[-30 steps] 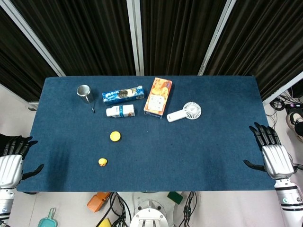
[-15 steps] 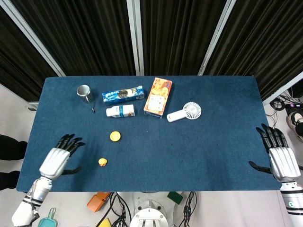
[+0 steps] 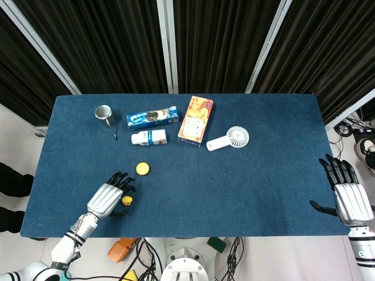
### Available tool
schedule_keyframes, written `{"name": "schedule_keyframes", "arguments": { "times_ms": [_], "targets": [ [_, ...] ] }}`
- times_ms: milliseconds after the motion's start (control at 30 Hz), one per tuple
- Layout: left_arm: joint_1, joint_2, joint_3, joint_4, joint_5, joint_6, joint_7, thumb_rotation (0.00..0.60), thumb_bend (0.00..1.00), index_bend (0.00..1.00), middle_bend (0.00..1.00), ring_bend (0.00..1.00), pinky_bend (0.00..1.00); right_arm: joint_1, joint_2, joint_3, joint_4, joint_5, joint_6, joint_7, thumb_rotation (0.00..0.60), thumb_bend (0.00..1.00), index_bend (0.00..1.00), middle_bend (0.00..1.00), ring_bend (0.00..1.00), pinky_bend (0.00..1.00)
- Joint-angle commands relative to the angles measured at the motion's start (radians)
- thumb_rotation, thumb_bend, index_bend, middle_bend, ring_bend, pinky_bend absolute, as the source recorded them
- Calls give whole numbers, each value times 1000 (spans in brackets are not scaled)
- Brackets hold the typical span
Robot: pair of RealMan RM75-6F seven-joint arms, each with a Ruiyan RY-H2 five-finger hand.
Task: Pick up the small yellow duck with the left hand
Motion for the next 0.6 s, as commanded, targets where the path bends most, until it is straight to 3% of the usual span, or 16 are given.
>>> {"name": "schedule_keyframes", "arguments": {
  "times_ms": [33, 600],
  "targets": [
    [1, -7, 1, 7, -18, 5, 8, 600, 235, 332, 119, 43, 2, 2, -1, 0, 0, 0, -3, 0, 600, 147, 0, 37, 0, 66],
    [-16, -57, 13, 84, -65, 0, -17, 600, 335, 446, 124, 43, 1, 6, -5, 1, 1, 2, -12, -6, 600, 148, 0, 36, 0, 65]
  ]
}}
